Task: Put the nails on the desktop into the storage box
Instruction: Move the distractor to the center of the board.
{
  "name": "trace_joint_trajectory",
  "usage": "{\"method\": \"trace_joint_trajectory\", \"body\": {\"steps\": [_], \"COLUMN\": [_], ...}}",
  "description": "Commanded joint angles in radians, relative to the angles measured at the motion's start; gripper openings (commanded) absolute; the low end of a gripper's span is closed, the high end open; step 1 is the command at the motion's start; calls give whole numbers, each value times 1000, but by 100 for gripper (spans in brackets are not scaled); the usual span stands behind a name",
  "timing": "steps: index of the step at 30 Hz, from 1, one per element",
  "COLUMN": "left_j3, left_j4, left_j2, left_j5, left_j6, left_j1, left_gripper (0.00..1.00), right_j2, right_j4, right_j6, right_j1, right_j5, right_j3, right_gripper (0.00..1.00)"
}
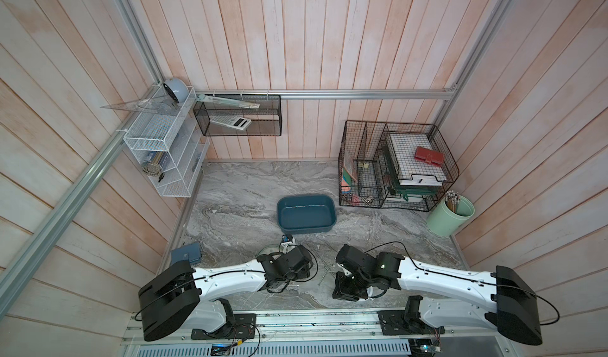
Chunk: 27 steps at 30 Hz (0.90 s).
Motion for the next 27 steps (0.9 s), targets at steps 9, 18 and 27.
{"method": "trace_joint_trajectory", "body": {"steps": [9,18,27], "left_j3": [18,-6,-21], "left_j4": [-44,-43,-29], "left_j2": [22,29,47], "left_j5": [35,60,72], "left_j6": [53,126,173], "left_j1": [146,310,463], "left_gripper": [67,67,67], "right_j2": [65,153,201], "right_j4": [-227,-348,-330], "right_j6": [-160,-275,-354], "right_j1": [-179,-355,-638], "right_j5": [-9,104,194], "right_j3": [-30,32,92], "right_gripper": [20,21,24]}}
